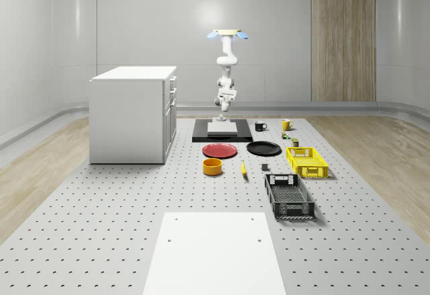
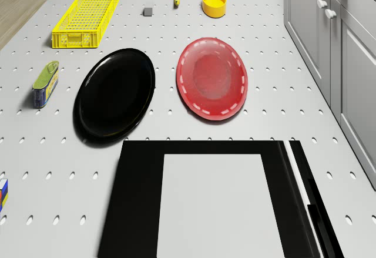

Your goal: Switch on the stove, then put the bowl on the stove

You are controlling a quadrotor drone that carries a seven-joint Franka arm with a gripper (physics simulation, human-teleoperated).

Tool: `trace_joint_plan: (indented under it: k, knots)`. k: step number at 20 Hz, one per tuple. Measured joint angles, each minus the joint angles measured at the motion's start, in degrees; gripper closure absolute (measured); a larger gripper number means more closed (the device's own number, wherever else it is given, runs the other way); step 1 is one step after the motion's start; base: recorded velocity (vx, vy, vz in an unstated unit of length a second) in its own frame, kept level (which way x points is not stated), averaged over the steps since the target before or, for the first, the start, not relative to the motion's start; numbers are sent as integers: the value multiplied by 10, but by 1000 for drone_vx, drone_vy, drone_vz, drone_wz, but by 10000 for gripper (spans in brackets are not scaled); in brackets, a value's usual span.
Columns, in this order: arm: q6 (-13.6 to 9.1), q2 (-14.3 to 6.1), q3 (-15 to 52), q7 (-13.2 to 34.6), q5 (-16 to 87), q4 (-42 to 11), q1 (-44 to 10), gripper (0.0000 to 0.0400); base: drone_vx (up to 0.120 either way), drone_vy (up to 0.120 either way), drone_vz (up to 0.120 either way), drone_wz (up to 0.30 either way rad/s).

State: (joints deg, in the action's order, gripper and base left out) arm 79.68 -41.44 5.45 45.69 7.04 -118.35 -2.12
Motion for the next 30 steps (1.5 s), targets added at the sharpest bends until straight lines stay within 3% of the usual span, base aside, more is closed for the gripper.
trace_joint_plan:
  k: [5, 9, 12, 15, 18, 21, 26, 30]
  knots:
    - [4, -5, 66, 13, 94, -16, -21, 0, 0, -120, -64, 0]
    - [12, -16, 166, 37, 241, -62, -55, 0, 0, -120, -10, 0]
    - [19, -33, 270, 72, 404, -139, -96, 0, 0, -120, -120, 0]
    - [19, -57, 380, 129, 599, -248, -155, 0, 40, -120, -120, 0]
    - [-2, -82, 472, 205, 782, -352, -237, 0, 120, -120, -120, 0]
    - [-41, -105, 541, 278, 915, -418, -331, 0, 80, -67, -120, 0]
    - [-99, -139, 608, 363, 1025, -462, -455, 0, 0, 0, -120, 0]
    - [-122, -161, 636, 401, 1056, -472, -512, 0, 0, 0, -120, 0]
